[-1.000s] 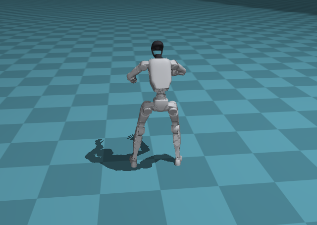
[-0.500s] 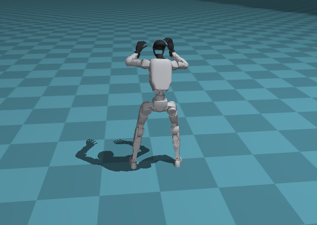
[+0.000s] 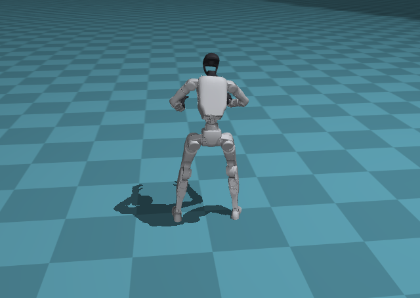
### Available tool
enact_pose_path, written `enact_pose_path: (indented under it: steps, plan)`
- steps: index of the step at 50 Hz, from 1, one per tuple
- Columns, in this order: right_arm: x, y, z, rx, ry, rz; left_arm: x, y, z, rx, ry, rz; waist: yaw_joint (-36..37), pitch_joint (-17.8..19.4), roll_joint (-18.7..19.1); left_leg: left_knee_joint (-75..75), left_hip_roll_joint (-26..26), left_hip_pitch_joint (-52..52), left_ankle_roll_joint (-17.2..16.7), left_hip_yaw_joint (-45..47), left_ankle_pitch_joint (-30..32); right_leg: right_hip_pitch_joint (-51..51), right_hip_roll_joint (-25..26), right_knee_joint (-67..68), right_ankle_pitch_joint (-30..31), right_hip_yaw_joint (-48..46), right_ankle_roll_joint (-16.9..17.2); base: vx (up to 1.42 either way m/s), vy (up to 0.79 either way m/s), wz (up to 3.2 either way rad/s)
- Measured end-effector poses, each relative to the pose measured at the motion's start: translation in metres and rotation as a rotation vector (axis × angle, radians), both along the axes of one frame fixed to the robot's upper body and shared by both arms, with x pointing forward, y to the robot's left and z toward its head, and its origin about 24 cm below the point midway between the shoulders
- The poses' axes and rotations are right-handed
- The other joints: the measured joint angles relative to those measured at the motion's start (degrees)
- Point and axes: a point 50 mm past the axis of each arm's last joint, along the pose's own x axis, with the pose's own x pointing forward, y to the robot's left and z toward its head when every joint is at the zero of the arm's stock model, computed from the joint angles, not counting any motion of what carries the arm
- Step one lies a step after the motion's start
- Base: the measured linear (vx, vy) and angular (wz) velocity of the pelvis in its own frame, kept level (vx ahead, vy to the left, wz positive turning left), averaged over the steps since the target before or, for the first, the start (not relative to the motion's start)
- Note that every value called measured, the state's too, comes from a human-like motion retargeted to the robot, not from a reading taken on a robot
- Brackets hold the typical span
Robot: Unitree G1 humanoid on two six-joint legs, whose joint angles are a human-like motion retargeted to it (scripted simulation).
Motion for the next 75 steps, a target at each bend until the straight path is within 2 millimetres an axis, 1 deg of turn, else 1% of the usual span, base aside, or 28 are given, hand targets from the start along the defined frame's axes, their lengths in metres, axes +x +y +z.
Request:
enact_pose_path:
  steps: [4,7,10,12,15,18,20,22,25,27,29,32,35,38,42,44,47,50,52,53,55,58,60,62,66,70,73,75]
  plan:
    - [-0.055,-0.058,-0.059,0.217,0.069,-0.053,-0.053,0.048,-0.050,-0.078,0.007,0.101,0.45,0.00,-0.42,-0.24,0.34,-0.41,-0.16,0.26,-0.16,-0.11,0.93,-1.77,0.61,0.90,0.73,0.05,0.01,-0.08]
    - [-0.102,-0.089,-0.072,0.226,0.074,-0.137,-0.096,0.080,-0.060,-0.082,-0.017,0.194,0.87,0.00,-0.09,0.13,0.50,-0.58,-0.22,0.67,-0.73,-0.42,1.12,-1.89,0.64,1.36,1.24,0.07,0.01,-0.12]
    - [-0.136,-0.102,-0.054,0.167,-0.012,-0.184,-0.130,0.098,-0.041,-0.027,-0.108,0.232,1.51,0.00,0.49,0.77,0.63,0.10,-0.16,1.06,-1.41,0.13,1.22,-1.70,0.45,1.78,1.55,0.07,0.02,-0.12]
    - [-0.147,-0.096,-0.024,0.085,-0.161,-0.158,-0.142,0.099,-0.014,0.070,-0.204,0.196,1.79,0.00,0.29,4.34,0.31,-0.52,-0.11,1.74,-2.81,-0.66,0.18,1.65,-0.62,2.32,1.93,0.03,0.01,-0.04]
    - [-0.151,-0.078,0.036,-0.043,-0.449,-0.134,-0.146,0.086,0.038,0.190,-0.379,0.112,2.91,0.00,1.38,2.99,0.77,2.62,0.53,1.71,-2.99,2.34,1.16,-0.19,-0.55,2.69,1.53,0.01,0.00,-0.21]
    - [-0.137,-0.041,0.100,-0.113,-0.700,-0.056,-0.132,0.060,0.093,0.268,-0.499,-0.008,3.64,0.00,1.85,5.18,1.04,3.88,0.94,2.08,-4.20,3.39,1.25,1.48,-1.41,3.38,1.16,-0.01,0.01,-0.14]
    - [-0.122,-0.005,0.144,-0.130,-0.787,0.012,-0.118,0.044,0.127,0.278,-0.523,-0.066,3.07,0.00,2.16,6.50,0.99,4.71,1.00,2.18,-4.82,4.08,1.05,2.79,-2.06,3.72,0.96,0.00,0.00,0.00]
    - [-0.106,0.031,0.181,-0.108,-0.798,0.083,-0.100,0.028,0.159,0.238,-0.534,-0.114,2.65,0.00,2.74,7.32,0.86,4.94,0.83,2.13,-5.04,4.28,0.73,3.84,-2.55,3.74,0.61,-0.03,0.00,0.04]
    - [-0.089,0.078,0.232,-0.152,-0.743,0.055,-0.064,-0.002,0.215,0.173,-0.537,-0.079,3.69,0.00,4.70,8.36,0.92,2.98,0.34,1.80,-5.03,2.53,0.59,4.98,-2.65,3.53,-0.02,-0.08,0.00,0.09]
    - [-0.066,0.102,0.245,-0.139,-0.640,0.019,-0.042,-0.004,0.242,0.112,-0.474,-0.015,2.90,0.00,3.75,8.87,1.03,3.23,0.01,1.64,-5.15,2.86,0.58,5.57,-3.02,3.41,-0.27,-0.07,-0.01,0.03]
    - [-0.041,0.117,0.248,-0.105,-0.494,-0.033,-0.021,0.001,0.259,0.010,-0.376,0.066,1.86,0.00,2.71,8.66,0.98,3.37,-0.23,1.47,-4.83,3.06,0.49,5.61,-3.06,3.19,-0.50,-0.07,-0.01,0.08]
    - [-0.013,0.111,0.246,0.001,-0.220,-0.083,0.005,-0.002,0.267,-0.184,-0.200,0.136,2.23,0.00,3.65,7.45,0.90,1.57,-0.41,1.03,-3.64,1.56,0.46,4.68,-2.25,2.39,-1.10,-0.07,0.01,0.15]
    - [0.012,0.109,0.223,0.193,-0.001,0.033,0.027,-0.006,0.247,-0.298,-0.036,0.117,1.28,0.00,3.25,6.01,0.88,0.87,-0.30,0.76,-2.51,1.13,0.74,3.10,-1.29,2.06,-1.08,-0.06,0.01,0.09]
    - [0.027,0.093,0.190,0.125,0.053,0.050,0.047,-0.033,0.204,-0.207,0.065,0.058,1.88,0.00,3.90,4.54,0.77,0.04,0.03,0.49,-1.54,0.72,0.88,1.34,-0.15,1.54,-0.73,-0.02,0.00,0.03]
    - [0.040,0.067,0.113,0.014,-0.027,-0.030,0.053,-0.049,0.116,-0.034,0.069,-0.024,1.49,0.00,2.19,2.61,0.65,0.63,0.28,0.94,-0.72,1.02,0.94,-0.39,0.70,1.66,-0.37,0.00,0.00,0.00]
    - [0.042,0.045,0.062,0.000,0.001,-0.071,0.045,-0.047,0.063,0.030,0.118,-0.068,0.89,0.00,1.56,1.83,0.41,0.62,0.51,1.16,-0.45,0.80,0.78,-0.93,0.92,1.82,-0.36,0.00,0.00,0.00]
    - [0.032,0.001,-0.020,0.049,0.117,-0.150,0.020,-0.031,-0.017,0.044,0.229,-0.105,-0.07,0.00,0.56,0.85,0.05,0.26,0.70,1.50,-0.24,0.06,0.54,-1.49,1.09,2.15,-0.44,0.02,0.01,0.00]
    - [-0.001,-0.053,-0.090,0.080,0.231,-0.295,-0.017,-0.001,-0.082,-0.022,0.343,-0.065,-0.37,0.00,-0.24,0.21,-0.15,-0.26,0.65,1.95,-0.32,-0.88,0.41,-1.83,1.16,2.61,-0.27,0.07,0.01,-0.06]
    - [-0.029,-0.066,-0.132,0.110,0.288,-0.334,-0.055,0.041,-0.116,-0.084,0.422,0.001,-1.99,0.00,-3.28,0.91,-0.09,1.63,0.55,2.47,-1.28,0.57,0.43,-1.17,0.35,3.33,0.19,0.07,-0.01,-0.23]
    - [-0.044,-0.079,-0.142,0.104,0.306,-0.374,-0.073,0.055,-0.128,-0.112,0.461,0.029,-1.96,0.00,-3.87,1.13,-0.14,2.19,0.60,2.70,-1.60,0.94,0.37,-0.95,0.13,3.62,0.33,0.07,0.00,-0.22]
    - [-0.073,-0.105,-0.145,0.074,0.313,-0.450,-0.105,0.074,-0.147,-0.174,0.533,0.075,-1.65,0.00,-4.00,1.58,0.01,3.09,0.53,3.16,-2.18,1.66,0.48,-0.89,-0.02,4.05,0.83,0.07,0.01,-0.22]
    - [-0.097,-0.122,-0.113,0.018,0.212,-0.477,-0.140,0.092,-0.154,-0.211,0.579,0.120,-1.22,0.00,-3.99,2.73,0.47,3.99,0.72,3.84,-3.14,2.43,0.91,-0.78,-0.14,4.73,1.60,0.05,0.01,-0.26]
    - [-0.103,-0.122,-0.077,-0.025,0.065,-0.460,-0.151,0.099,-0.141,-0.203,0.525,0.134,-0.87,0.00,-3.93,3.44,0.72,4.49,0.99,4.19,-3.64,2.84,1.16,-0.63,-0.22,5.16,1.99,0.03,0.01,-0.23]
    - [-0.108,-0.111,-0.032,-0.066,-0.133,-0.419,-0.149,0.099,-0.109,-0.159,0.368,0.124,-0.23,0.00,-3.67,4.08,0.88,4.89,1.23,4.36,-4.02,3.16,1.32,-0.32,-0.37,5.47,2.21,0.00,0.00,0.00]
    - [-0.126,-0.070,0.058,-0.155,-0.534,-0.291,-0.130,0.076,-0.008,0.011,-0.092,0.034,1.54,0.00,-2.59,5.27,0.91,5.59,1.51,4.01,-4.55,4.01,1.30,0.84,-1.03,5.46,2.12,0.00,0.00,0.00]
    - [-0.132,-0.010,0.139,-0.242,-0.767,-0.163,-0.107,0.032,0.102,0.192,-0.456,-0.054,2.39,0.00,-1.83,6.39,0.60,5.72,1.16,2.95,-4.65,4.62,0.76,2.69,-2.02,4.70,1.72,-0.08,-0.04,0.21]
    - [-0.112,0.052,0.194,-0.325,-0.746,-0.089,-0.080,-0.003,0.171,0.271,-0.527,-0.026,1.18,0.00,-1.21,7.34,0.13,5.18,0.59,1.89,-4.60,4.57,0.04,4.48,-2.82,3.91,1.40,-0.10,-0.04,0.31]
    - [-0.092,0.098,0.215,-0.382,-0.683,-0.033,-0.061,-0.023,0.208,0.298,-0.531,0.010,0.20,0.00,-1.35,8.03,-0.18,5.00,0.22,1.43,-4.71,4.34,-0.85,6.38,-3.76,3.03,0.82,-0.08,-0.05,0.25]
